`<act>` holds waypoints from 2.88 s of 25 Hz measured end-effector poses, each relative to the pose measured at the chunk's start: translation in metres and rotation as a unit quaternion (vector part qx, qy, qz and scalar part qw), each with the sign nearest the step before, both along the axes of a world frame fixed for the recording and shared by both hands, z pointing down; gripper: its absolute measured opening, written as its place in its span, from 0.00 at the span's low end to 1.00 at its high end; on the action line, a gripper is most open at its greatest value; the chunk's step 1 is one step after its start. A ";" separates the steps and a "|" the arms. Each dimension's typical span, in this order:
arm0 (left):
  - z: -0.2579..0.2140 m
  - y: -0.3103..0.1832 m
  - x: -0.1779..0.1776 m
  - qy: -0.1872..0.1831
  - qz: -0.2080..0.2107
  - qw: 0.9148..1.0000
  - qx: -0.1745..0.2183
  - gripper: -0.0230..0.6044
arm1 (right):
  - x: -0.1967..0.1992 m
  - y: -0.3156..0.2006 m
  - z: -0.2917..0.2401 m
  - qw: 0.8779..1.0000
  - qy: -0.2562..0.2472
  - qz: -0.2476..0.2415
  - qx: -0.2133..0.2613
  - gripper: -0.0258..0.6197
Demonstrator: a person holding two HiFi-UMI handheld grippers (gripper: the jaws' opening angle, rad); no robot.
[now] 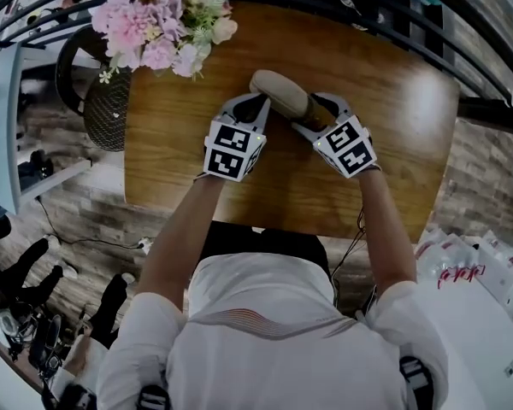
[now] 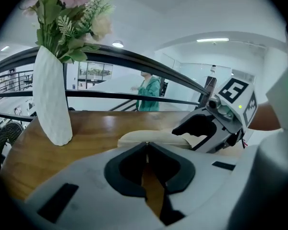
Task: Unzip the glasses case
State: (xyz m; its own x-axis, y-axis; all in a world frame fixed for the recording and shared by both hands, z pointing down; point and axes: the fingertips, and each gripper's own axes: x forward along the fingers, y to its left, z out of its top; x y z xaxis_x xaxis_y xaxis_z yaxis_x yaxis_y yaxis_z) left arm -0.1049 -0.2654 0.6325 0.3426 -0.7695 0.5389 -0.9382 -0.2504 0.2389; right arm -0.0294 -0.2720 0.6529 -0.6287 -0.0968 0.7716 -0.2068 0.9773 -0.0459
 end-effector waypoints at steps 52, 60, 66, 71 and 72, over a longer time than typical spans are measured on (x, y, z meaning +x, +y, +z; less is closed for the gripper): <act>-0.237 0.069 0.039 0.207 0.034 0.969 0.131 0.08 | 0.073 0.056 -0.253 0.939 -0.291 0.185 -0.004 0.59; -0.324 0.096 0.073 0.304 0.141 0.922 0.191 0.39 | 0.093 0.099 -0.334 0.901 -0.406 0.121 -0.094 0.59; -0.353 0.108 0.099 0.360 0.229 0.881 0.206 0.52 | 0.087 0.125 -0.354 0.872 -0.451 0.060 -0.181 0.59; -0.363 0.112 0.113 0.376 0.268 0.864 0.201 0.54 | 0.078 0.142 -0.360 0.852 -0.465 0.017 -0.241 0.59; -0.364 0.115 0.115 0.380 0.278 0.859 0.199 0.54 | 0.075 0.146 -0.360 0.848 -0.465 0.007 -0.252 0.59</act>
